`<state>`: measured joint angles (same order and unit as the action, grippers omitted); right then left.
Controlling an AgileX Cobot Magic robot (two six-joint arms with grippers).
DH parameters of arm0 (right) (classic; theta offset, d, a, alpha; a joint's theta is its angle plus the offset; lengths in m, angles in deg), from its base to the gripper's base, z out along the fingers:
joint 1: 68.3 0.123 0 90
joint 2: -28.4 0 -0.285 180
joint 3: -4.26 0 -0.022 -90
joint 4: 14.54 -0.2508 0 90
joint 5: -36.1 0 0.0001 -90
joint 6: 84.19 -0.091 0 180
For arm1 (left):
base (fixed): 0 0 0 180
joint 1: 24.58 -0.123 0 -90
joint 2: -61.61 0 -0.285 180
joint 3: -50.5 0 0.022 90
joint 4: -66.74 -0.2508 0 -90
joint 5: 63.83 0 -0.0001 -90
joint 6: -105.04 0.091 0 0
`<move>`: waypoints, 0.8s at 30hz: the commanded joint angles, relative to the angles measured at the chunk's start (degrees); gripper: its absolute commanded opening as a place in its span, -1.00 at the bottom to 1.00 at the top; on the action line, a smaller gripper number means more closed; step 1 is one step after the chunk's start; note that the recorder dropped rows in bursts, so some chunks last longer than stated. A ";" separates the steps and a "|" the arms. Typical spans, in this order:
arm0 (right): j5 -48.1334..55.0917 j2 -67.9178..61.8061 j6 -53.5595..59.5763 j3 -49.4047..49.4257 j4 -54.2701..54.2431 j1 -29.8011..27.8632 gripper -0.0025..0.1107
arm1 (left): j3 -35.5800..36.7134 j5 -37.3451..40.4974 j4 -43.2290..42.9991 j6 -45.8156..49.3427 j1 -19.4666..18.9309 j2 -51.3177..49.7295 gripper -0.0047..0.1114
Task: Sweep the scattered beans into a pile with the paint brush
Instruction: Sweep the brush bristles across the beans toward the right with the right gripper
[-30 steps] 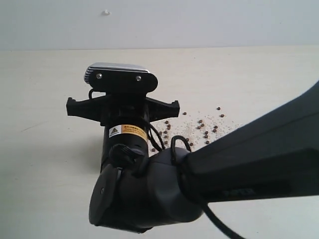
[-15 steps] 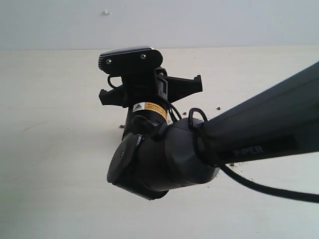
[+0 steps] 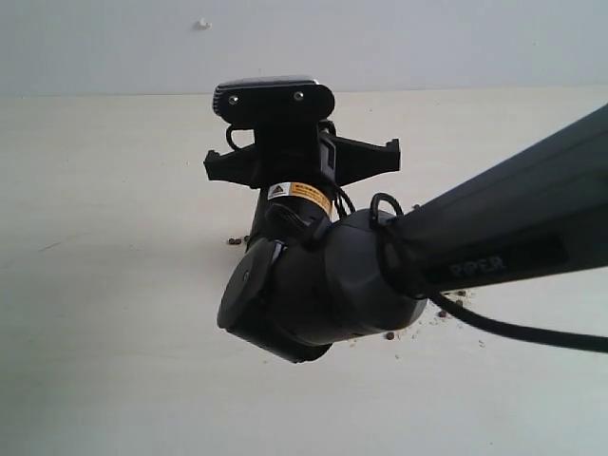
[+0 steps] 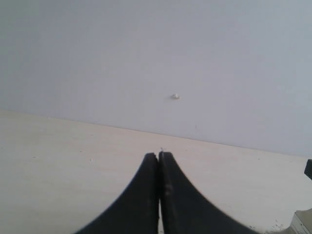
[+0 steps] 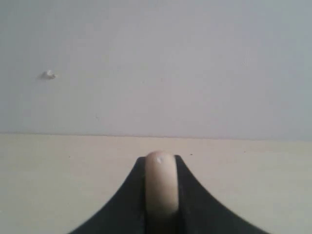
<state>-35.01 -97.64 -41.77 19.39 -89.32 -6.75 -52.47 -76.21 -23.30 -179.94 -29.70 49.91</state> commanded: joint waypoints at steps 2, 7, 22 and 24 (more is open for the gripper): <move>1.14 1.52 -5.32 -0.27 0.26 -0.23 -0.96 | 0.19 0.10 -0.02 0.04 -0.02 0.22 -0.92; 1.14 5.25 -5.32 -0.27 0.26 -0.23 -0.96 | 0.19 0.10 -0.02 0.04 -0.02 0.22 -0.92; 1.14 1.83 -43.98 -0.52 14.50 -2.70 -0.96 | 0.19 0.10 -0.02 0.04 -0.02 0.22 -0.92; 1.14 -2.20 -47.31 -1.99 13.77 -3.10 -0.96 | 0.19 0.10 -0.02 0.04 -0.02 0.22 -0.92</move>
<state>-33.58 -97.08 -84.98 19.02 -76.27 -9.34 -52.47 -76.21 -23.30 -179.94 -29.70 49.91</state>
